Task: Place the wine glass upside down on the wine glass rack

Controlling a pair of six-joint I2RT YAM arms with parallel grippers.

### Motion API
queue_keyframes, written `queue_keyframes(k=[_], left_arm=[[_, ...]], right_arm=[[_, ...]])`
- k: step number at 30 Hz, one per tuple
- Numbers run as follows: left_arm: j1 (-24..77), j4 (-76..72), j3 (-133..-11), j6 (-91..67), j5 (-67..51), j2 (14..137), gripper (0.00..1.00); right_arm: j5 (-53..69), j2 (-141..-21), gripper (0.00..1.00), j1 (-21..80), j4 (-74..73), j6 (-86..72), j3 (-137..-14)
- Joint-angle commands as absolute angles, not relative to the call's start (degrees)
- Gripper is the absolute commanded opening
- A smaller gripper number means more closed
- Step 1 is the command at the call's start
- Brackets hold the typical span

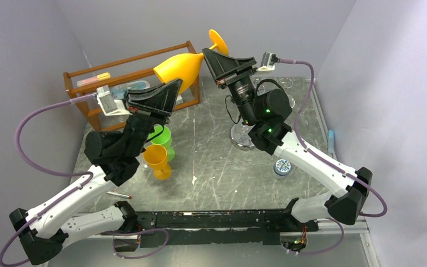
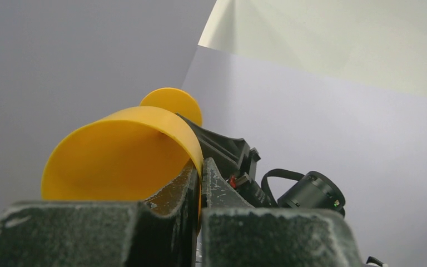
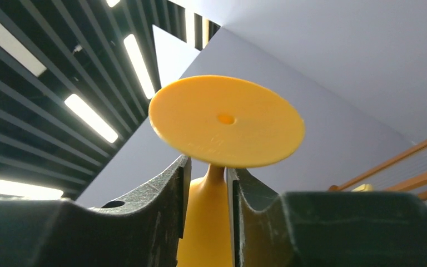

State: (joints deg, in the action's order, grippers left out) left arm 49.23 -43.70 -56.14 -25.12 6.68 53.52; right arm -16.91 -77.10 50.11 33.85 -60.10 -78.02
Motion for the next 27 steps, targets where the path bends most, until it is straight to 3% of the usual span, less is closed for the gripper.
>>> queue_keyframes(k=[1,19,23,24,26,27], left_arm=[[49.4,-45.01,-55.11,-25.37,3.19,51.64,0.05],[49.45,-35.5,-53.99,-24.42,0.85,48.87,0.08],[49.4,-31.93,-54.53,-24.06,0.53,48.92,0.09],[49.4,-31.07,-54.24,-24.33,0.53,48.53,0.11],[49.39,-27.75,-53.7,-24.8,1.67,47.4,0.22],[49.43,-25.67,-53.62,-24.97,2.88,46.75,0.37]], right_arm=[[-17.58,-77.15,0.31,50.52,36.47,-63.86,-77.48],[-5.83,-79.14,0.24,50.52,36.21,-69.43,-78.71],[-5.51,-79.47,0.08,50.45,35.89,-69.28,-78.6],[-6.18,-79.19,0.01,50.47,35.48,-68.61,-78.58],[-7.29,-78.61,0.0,50.49,34.95,-66.35,-78.45],[-8.03,-78.31,0.0,50.46,34.91,-65.07,-78.41]])
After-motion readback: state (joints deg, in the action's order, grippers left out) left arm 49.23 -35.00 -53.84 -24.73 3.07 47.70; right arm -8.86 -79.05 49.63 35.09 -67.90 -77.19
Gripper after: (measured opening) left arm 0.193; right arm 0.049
